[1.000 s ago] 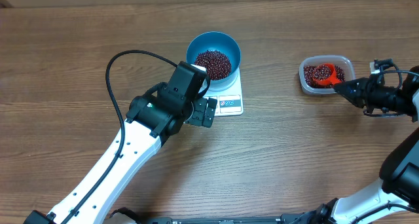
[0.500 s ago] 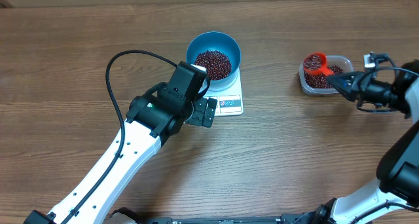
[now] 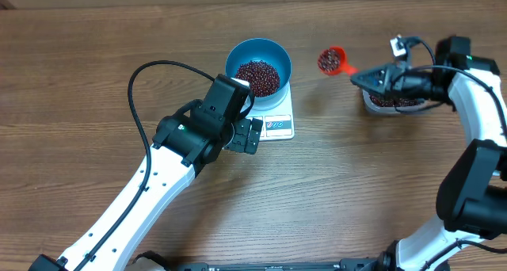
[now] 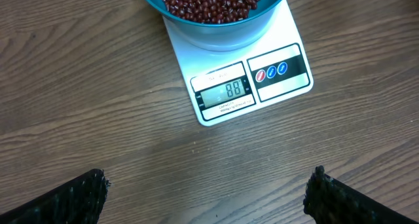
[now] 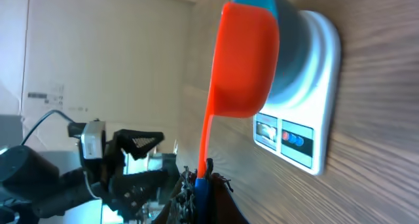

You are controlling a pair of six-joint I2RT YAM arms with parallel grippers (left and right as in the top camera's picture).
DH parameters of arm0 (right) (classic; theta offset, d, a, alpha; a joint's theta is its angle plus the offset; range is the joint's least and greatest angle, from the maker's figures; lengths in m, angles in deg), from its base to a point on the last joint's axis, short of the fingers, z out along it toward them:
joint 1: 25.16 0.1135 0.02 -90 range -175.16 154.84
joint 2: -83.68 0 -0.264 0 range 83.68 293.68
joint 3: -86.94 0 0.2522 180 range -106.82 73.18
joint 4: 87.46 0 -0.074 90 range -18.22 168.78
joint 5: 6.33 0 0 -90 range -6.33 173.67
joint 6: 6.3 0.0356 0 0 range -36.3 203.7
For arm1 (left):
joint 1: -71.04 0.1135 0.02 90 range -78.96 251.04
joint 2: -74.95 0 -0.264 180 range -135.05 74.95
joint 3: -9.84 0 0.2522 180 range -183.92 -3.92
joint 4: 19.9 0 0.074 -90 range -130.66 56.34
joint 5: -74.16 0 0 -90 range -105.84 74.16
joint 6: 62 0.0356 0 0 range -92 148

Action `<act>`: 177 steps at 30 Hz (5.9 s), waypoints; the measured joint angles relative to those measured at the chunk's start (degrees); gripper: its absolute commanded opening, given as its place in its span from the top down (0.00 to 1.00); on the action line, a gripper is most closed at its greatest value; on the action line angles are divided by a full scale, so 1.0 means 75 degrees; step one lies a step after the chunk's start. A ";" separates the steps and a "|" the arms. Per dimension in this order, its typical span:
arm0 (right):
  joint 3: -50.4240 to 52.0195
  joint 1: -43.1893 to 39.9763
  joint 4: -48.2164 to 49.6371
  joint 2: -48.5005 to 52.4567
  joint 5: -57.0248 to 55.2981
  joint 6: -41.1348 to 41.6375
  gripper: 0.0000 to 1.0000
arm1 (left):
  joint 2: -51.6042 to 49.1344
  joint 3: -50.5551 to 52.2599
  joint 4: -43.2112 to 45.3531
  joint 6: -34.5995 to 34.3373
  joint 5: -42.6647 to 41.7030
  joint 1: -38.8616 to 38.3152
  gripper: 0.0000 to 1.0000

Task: Scoop item into bowl and weigh 150g on scale
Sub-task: 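Lift the filled scoop with the right gripper over the teal bowl, then tilt the scoop with the right gripper to pour beans into the bowl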

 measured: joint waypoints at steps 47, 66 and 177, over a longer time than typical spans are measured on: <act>-0.2361 0.4147 0.0807 0.0006 -0.6047 0.2669 0.96 | 0.0000 0.0000 -0.0003 0.0000 0.0000 0.0000 0.00; -0.2361 0.4173 0.0676 0.0006 -0.6510 0.2521 0.96 | 0.0000 0.0000 0.0000 0.0000 0.0000 0.0000 0.00; -0.2363 0.5050 0.0723 0.0006 -0.8408 0.0863 0.96 | 0.0000 0.0000 0.0000 0.0000 0.0000 0.0000 0.00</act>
